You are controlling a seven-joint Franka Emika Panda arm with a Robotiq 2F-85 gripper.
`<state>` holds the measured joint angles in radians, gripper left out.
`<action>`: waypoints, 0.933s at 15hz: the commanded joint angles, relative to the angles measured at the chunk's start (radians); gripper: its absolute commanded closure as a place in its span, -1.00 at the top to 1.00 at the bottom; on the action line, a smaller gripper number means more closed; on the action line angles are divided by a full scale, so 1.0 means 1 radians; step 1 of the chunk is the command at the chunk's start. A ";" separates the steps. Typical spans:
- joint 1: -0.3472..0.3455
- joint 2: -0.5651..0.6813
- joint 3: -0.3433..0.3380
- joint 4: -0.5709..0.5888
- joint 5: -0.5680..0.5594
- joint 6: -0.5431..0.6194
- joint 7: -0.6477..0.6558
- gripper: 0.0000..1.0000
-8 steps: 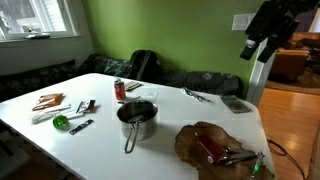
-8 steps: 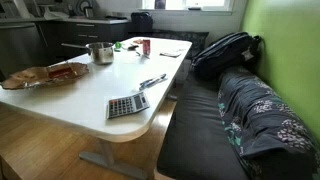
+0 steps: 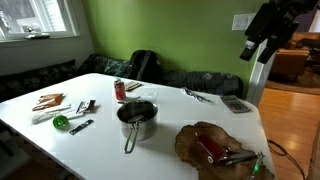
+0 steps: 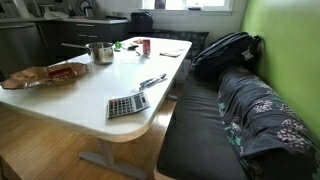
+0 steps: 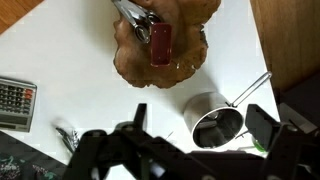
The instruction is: Put the red trailer toy on the table
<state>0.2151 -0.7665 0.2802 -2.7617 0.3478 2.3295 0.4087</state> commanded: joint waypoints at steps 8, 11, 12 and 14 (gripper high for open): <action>-0.130 0.177 -0.002 0.001 -0.075 0.207 0.012 1.00; -0.111 0.304 -0.035 0.000 -0.047 0.291 -0.018 1.00; -0.092 0.344 -0.047 0.000 -0.033 0.296 -0.028 1.00; -0.100 0.299 -0.048 0.000 -0.056 0.259 -0.005 1.00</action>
<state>0.1010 -0.4656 0.2484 -2.7617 0.3068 2.5900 0.3939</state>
